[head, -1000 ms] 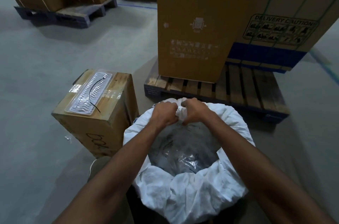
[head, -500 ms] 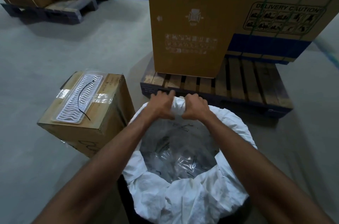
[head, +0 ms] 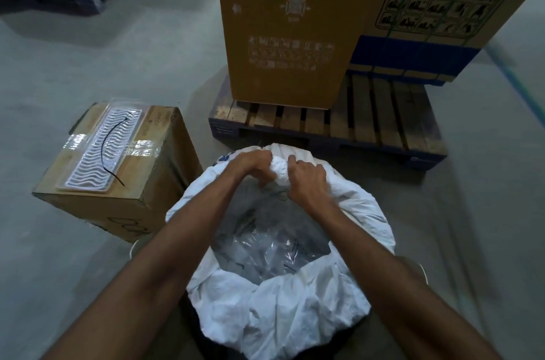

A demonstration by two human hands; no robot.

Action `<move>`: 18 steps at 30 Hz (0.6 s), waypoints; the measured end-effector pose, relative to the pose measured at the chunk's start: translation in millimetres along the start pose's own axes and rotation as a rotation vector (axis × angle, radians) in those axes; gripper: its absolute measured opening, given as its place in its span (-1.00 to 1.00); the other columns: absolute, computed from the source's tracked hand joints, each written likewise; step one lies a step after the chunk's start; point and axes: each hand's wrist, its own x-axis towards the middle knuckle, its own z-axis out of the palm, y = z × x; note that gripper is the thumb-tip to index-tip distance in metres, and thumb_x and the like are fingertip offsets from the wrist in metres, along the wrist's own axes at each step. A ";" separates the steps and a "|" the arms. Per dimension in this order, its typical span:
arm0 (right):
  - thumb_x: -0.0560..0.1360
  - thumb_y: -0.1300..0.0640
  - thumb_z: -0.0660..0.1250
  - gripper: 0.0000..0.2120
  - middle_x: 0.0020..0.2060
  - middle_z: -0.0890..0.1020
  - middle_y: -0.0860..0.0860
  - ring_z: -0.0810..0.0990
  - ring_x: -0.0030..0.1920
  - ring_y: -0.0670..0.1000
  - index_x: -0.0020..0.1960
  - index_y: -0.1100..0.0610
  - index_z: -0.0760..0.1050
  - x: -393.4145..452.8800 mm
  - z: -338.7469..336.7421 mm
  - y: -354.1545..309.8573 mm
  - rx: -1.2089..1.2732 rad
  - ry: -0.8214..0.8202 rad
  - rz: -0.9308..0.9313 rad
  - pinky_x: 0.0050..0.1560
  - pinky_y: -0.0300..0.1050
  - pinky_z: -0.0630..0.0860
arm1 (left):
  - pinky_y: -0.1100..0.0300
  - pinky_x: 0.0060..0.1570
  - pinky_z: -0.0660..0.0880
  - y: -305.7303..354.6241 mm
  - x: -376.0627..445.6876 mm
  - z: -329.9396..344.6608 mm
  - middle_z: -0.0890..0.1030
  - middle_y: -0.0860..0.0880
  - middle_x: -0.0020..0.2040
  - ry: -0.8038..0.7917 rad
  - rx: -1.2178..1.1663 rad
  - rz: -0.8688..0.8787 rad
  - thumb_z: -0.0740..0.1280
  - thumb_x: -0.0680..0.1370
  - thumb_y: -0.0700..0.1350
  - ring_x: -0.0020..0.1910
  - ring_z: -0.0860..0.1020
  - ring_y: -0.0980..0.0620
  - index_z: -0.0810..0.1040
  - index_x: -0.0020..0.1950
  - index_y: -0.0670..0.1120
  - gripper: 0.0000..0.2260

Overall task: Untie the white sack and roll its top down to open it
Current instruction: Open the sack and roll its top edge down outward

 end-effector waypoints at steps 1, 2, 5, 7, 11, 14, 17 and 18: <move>0.51 -0.06 0.44 -0.40 0.22 0.61 0.09 0.60 0.18 0.15 0.45 0.11 0.34 3.4 -2.7 1.9 0.041 -0.008 0.027 0.18 0.08 0.46 | 0.01 0.19 0.53 0.6 0.5 -0.5 0.59 -0.11 0.27 0.006 0.019 -0.004 0.55 0.39 0.03 0.18 0.56 -0.11 0.53 0.34 -0.12 -0.43; 0.52 -0.04 0.43 -0.50 0.19 0.61 0.09 0.60 0.18 0.15 0.38 0.11 0.41 6.6 -9.6 3.6 0.095 -0.031 0.060 0.15 0.06 0.47 | -0.01 0.21 0.52 1.4 0.7 1.0 0.58 -0.12 0.28 0.041 0.031 -0.001 0.56 0.39 0.04 0.22 0.55 -0.13 0.51 0.36 -0.11 -0.41; 0.43 0.03 0.49 -0.49 0.22 0.60 0.12 0.57 0.25 0.18 0.31 0.14 0.46 19.8 -32.1 9.2 0.268 -0.204 0.164 0.18 0.05 0.51 | -0.10 0.31 0.41 4.0 -7.1 16.4 0.45 -0.17 0.34 0.356 0.188 0.173 0.57 0.31 0.11 0.31 0.42 -0.19 0.32 0.49 -0.09 -0.16; 0.36 0.08 0.56 -0.37 0.24 0.58 0.12 0.55 0.27 0.17 0.37 0.15 0.46 27.7 -45.4 8.0 0.324 -0.356 0.140 0.25 0.06 0.52 | -0.10 0.35 0.36 3.9 -12.8 28.9 0.41 -0.14 0.34 0.518 0.292 0.328 0.57 0.27 0.16 0.29 0.41 -0.15 0.24 0.54 -0.06 -0.06; 0.43 0.09 0.51 -0.50 0.17 0.57 0.10 0.56 0.24 0.13 0.33 0.17 0.50 30.8 -48.2 5.7 0.359 -0.553 0.086 0.23 0.02 0.53 | -0.07 0.27 0.38 9.3 -5.3 39.4 0.58 -0.10 0.19 0.522 0.333 0.340 0.51 0.37 0.18 0.15 0.54 -0.12 0.42 0.37 -0.02 -0.35; 0.31 -0.15 0.47 -0.50 0.02 0.62 0.04 0.61 0.18 0.14 0.17 0.05 0.58 18.0 -24.0 12.3 0.305 -0.263 0.072 0.04 0.01 0.54 | -0.06 0.12 0.48 20.9 -1.8 31.8 0.66 -0.06 0.00 0.450 0.284 0.238 0.45 0.39 0.20 -0.08 0.56 -0.06 0.49 0.02 0.01 -0.64; 0.28 -0.14 0.56 -0.16 0.32 0.49 0.07 0.49 0.30 0.15 0.47 0.05 0.33 -1.9 -5.1 20.3 0.035 -0.031 0.079 0.21 0.14 0.47 | -0.01 0.04 0.52 26.2 2.3 14.2 0.64 -0.07 0.04 0.274 0.142 0.099 0.43 0.37 0.07 -0.05 0.56 -0.08 0.53 0.11 -0.04 -0.63; 0.31 -0.10 0.56 -0.13 0.34 0.46 0.08 0.49 0.30 0.16 0.49 0.07 0.27 -7.9 -4.5 22.5 -0.024 0.004 0.096 0.24 0.17 0.46 | -0.01 0.03 0.50 26.9 4.3 5.3 0.61 -0.07 0.04 0.171 0.091 0.061 0.46 0.35 0.02 -0.01 0.56 -0.08 0.52 0.16 -0.06 -0.58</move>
